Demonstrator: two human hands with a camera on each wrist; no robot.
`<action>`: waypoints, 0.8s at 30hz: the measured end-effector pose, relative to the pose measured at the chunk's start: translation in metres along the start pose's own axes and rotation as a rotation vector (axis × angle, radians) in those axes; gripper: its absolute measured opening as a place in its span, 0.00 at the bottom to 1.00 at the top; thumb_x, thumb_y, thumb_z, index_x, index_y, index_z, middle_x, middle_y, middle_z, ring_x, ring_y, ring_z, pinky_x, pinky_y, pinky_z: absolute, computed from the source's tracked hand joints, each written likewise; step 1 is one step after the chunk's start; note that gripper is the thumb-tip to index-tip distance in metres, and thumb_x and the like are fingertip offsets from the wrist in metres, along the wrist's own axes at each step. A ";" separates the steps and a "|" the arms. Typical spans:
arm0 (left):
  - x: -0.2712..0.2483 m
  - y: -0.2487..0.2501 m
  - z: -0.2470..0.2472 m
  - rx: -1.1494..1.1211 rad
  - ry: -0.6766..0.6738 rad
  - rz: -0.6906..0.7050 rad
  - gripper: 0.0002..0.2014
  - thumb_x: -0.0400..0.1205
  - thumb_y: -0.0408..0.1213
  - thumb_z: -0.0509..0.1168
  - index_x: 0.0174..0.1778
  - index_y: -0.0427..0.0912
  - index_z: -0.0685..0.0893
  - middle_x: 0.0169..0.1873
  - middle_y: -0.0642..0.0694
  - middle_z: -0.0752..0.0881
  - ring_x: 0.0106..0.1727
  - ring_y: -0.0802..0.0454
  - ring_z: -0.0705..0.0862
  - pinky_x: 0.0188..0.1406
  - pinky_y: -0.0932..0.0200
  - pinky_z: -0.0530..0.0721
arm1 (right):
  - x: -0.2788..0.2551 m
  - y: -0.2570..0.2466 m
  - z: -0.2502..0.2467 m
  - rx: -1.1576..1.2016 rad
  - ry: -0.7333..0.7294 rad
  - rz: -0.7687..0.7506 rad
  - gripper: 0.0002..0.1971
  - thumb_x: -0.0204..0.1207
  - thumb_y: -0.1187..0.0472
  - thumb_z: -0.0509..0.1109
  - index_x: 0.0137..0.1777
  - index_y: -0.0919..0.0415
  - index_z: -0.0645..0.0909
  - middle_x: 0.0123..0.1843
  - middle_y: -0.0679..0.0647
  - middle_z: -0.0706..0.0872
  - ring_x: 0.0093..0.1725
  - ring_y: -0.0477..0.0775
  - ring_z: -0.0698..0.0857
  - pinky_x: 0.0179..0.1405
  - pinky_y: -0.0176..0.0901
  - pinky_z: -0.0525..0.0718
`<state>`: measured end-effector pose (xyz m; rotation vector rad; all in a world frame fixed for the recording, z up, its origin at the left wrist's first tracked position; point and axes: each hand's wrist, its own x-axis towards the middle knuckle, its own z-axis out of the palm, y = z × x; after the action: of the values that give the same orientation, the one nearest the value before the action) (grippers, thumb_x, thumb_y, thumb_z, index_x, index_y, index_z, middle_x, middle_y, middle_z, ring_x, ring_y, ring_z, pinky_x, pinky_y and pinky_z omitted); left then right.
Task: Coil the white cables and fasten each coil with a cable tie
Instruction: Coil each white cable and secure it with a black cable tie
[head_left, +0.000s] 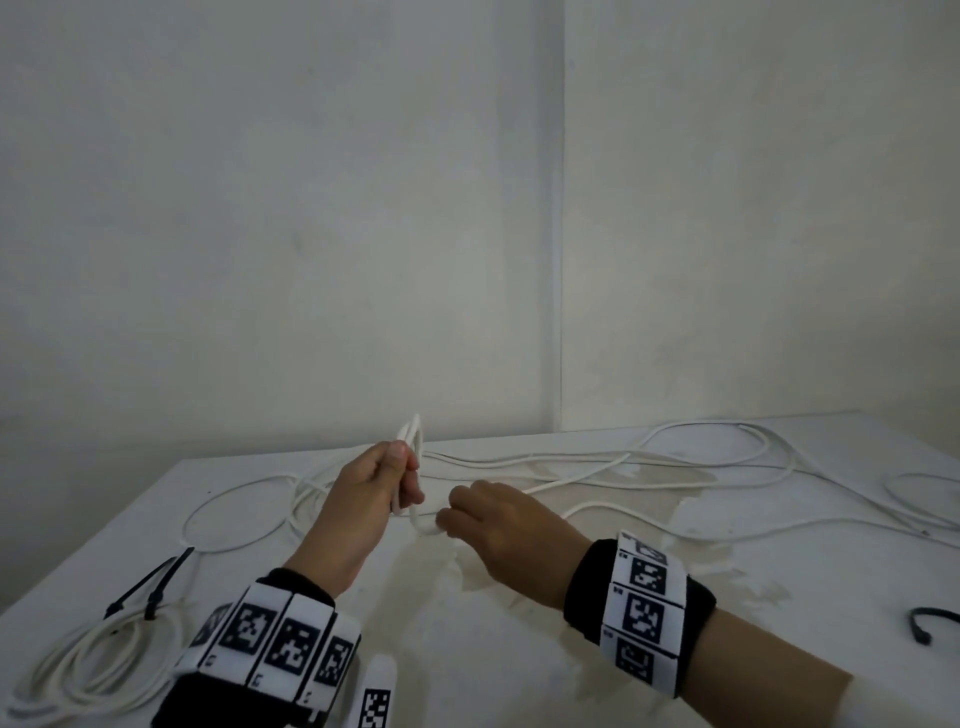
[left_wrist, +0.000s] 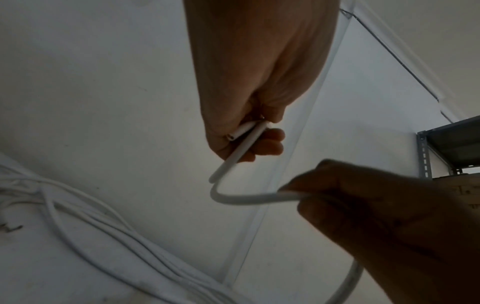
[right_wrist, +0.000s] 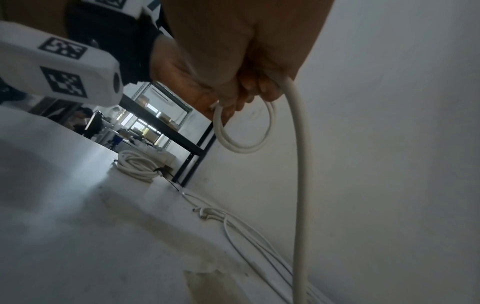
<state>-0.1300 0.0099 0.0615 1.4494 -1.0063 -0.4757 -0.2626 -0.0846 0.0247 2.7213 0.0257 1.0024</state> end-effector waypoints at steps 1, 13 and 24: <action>-0.001 0.000 0.002 0.027 -0.026 0.000 0.16 0.87 0.38 0.51 0.37 0.40 0.79 0.27 0.49 0.80 0.31 0.58 0.81 0.42 0.60 0.79 | 0.002 -0.002 -0.002 0.018 0.008 -0.006 0.07 0.64 0.74 0.72 0.38 0.63 0.82 0.35 0.55 0.81 0.28 0.53 0.76 0.26 0.41 0.72; -0.015 0.009 0.011 -0.043 -0.319 -0.169 0.19 0.87 0.41 0.50 0.36 0.38 0.79 0.21 0.51 0.78 0.22 0.59 0.74 0.29 0.66 0.75 | 0.013 0.003 -0.029 0.605 0.008 0.443 0.10 0.75 0.54 0.66 0.43 0.61 0.77 0.31 0.40 0.75 0.31 0.38 0.74 0.31 0.29 0.68; -0.022 0.008 0.005 -0.152 -0.333 -0.339 0.18 0.88 0.40 0.48 0.38 0.37 0.77 0.17 0.51 0.69 0.17 0.59 0.63 0.27 0.63 0.64 | 0.012 0.039 -0.042 0.863 0.017 0.676 0.09 0.82 0.62 0.62 0.41 0.51 0.78 0.30 0.49 0.74 0.29 0.43 0.69 0.33 0.33 0.68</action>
<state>-0.1475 0.0253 0.0619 1.4353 -0.9593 -1.0454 -0.2829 -0.1119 0.0717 3.6142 -0.6418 1.4359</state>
